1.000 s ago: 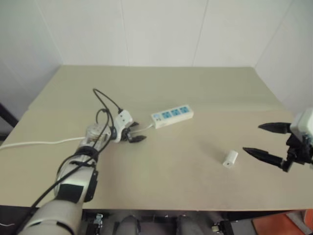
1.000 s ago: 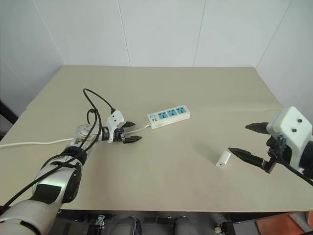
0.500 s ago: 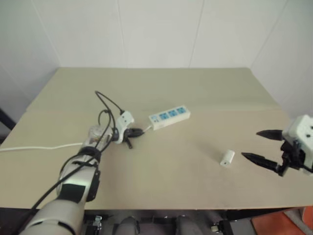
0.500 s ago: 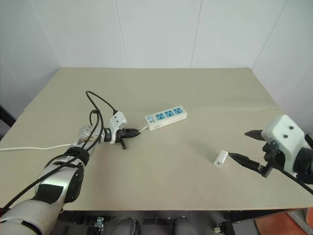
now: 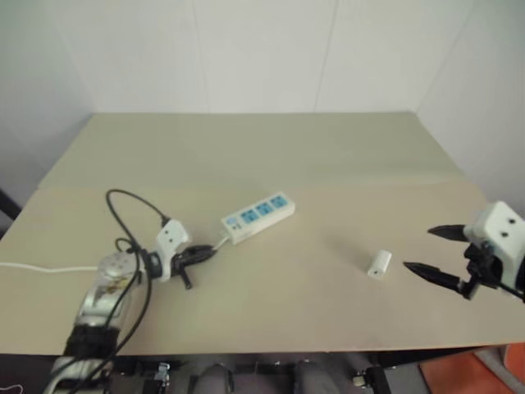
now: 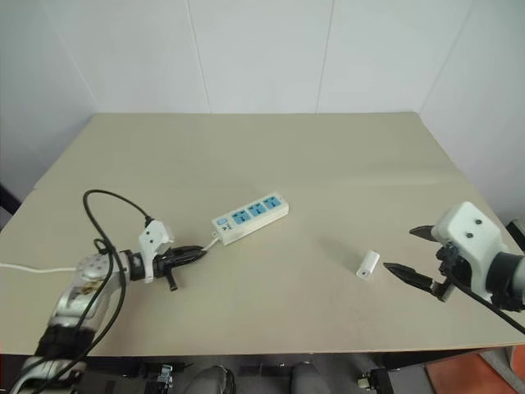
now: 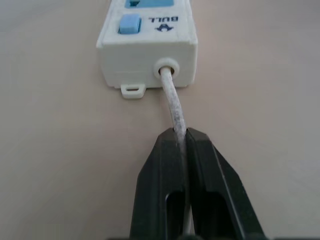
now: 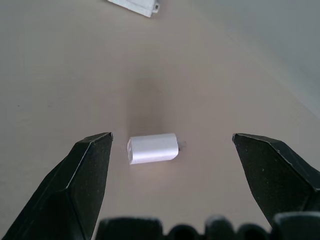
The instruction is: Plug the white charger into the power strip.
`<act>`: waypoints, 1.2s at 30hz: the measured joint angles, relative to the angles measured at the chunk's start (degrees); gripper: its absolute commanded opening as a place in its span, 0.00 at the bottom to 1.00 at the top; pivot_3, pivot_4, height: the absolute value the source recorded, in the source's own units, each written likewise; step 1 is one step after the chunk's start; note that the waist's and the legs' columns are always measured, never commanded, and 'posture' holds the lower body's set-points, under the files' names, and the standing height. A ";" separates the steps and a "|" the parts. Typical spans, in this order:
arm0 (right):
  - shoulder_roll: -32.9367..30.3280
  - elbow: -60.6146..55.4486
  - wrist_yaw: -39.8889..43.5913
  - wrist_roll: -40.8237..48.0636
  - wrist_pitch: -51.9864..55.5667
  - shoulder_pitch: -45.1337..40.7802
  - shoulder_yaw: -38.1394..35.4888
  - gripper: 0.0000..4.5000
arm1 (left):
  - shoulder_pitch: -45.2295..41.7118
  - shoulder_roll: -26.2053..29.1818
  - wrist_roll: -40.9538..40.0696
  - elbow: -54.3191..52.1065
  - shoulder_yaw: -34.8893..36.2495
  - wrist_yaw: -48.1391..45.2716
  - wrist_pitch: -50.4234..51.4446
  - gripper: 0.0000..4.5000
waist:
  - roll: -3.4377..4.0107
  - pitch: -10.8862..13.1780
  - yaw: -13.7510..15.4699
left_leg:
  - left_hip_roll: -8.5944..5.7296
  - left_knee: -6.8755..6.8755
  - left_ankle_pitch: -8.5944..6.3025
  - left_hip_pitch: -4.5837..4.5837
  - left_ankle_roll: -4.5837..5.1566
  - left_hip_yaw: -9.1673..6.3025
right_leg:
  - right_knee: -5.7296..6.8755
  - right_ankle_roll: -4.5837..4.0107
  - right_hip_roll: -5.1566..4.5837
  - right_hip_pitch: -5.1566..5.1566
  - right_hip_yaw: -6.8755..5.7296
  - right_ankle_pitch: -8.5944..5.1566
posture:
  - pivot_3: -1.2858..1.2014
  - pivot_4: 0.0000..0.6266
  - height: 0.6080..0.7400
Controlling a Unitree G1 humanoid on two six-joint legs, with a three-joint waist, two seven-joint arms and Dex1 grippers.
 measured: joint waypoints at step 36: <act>1.20 -2.04 -2.58 -2.41 -2.10 1.28 1.59 1.00 | -20.53 -11.97 -5.99 46.04 2.25 -14.76 -34.37 0.99 | -0.02 0.00 0.96 | -0.01 -0.09 0.00 -0.15 0.01 0.03 | -0.35 -0.15 0.02 -0.02 -0.04 0.09 | 0.52 0.24 1.00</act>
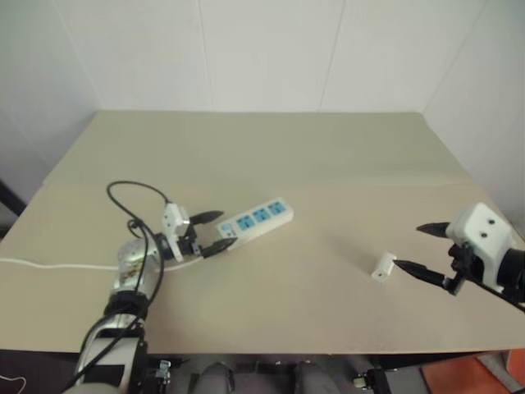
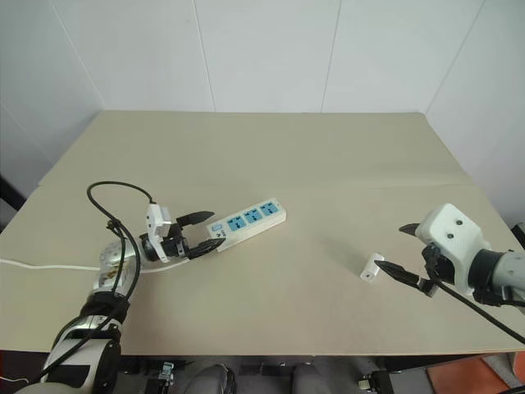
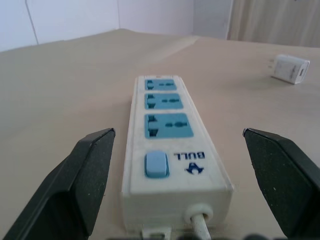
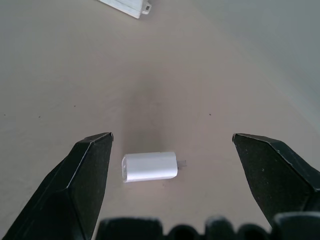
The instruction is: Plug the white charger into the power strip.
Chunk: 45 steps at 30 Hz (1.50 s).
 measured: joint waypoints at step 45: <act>-15.10 21.15 30.43 -18.71 -55.77 -29.87 33.28 1.00 | -5.49 -1.17 4.46 3.68 -5.93 -14.22 1.97 0.73 | 0.03 0.02 -0.22 | 0.00 0.00 0.00 0.02 0.00 0.02 | -0.02 0.04 -0.01 -0.03 -0.02 -0.01 | 0.52 0.24 1.00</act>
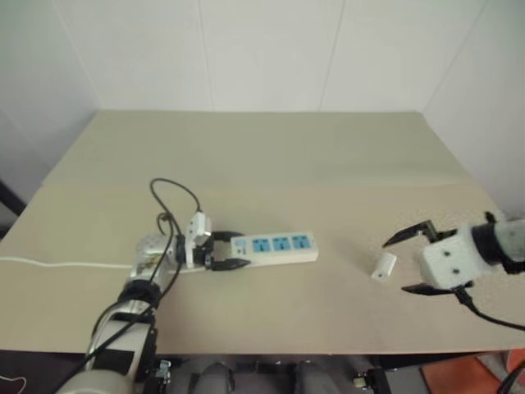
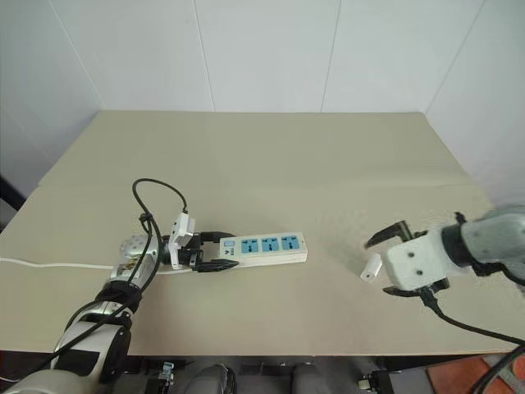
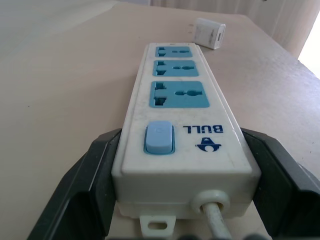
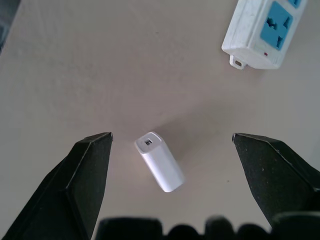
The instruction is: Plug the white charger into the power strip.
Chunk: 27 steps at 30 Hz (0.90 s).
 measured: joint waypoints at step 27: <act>10.66 26.33 4.58 -17.14 -31.45 -25.02 28.85 1.00 | 5.80 0.05 -0.84 -10.08 -0.63 2.17 4.68 0.73 | 0.07 0.04 0.06 | 0.01 0.02 0.00 0.05 0.01 -0.02 | 0.10 -0.08 -0.01 -0.04 -0.01 0.04 | 0.52 0.24 1.00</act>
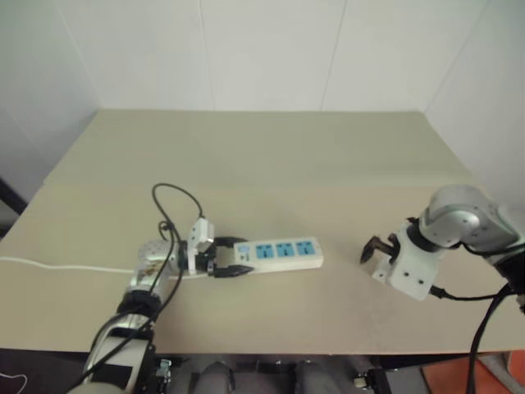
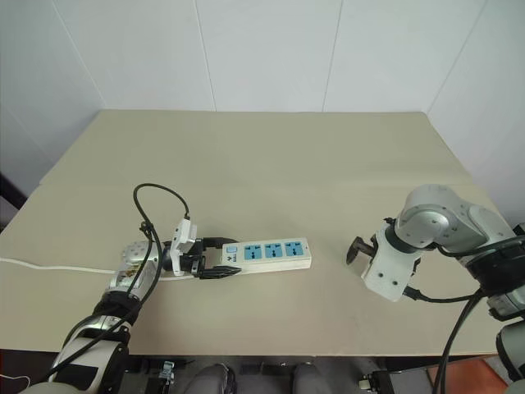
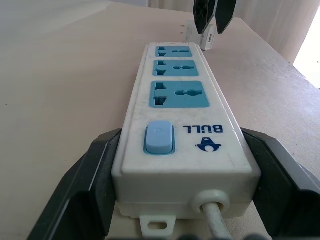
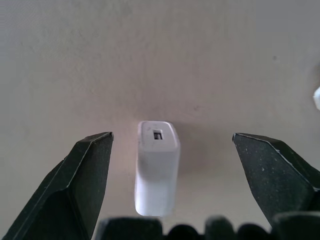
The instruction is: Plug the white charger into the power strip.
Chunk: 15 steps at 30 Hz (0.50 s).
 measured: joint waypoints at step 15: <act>2.67 4.92 -2.79 -4.44 -4.14 0.00 1.11 0.96 | 0.06 0.05 -0.04 -0.03 -0.04 0.15 -0.07 0.73 | 0.00 0.00 -0.03 | 0.00 0.00 0.00 0.02 0.00 0.00 | 0.02 -0.02 0.00 0.01 0.01 0.01 | 0.52 0.24 1.00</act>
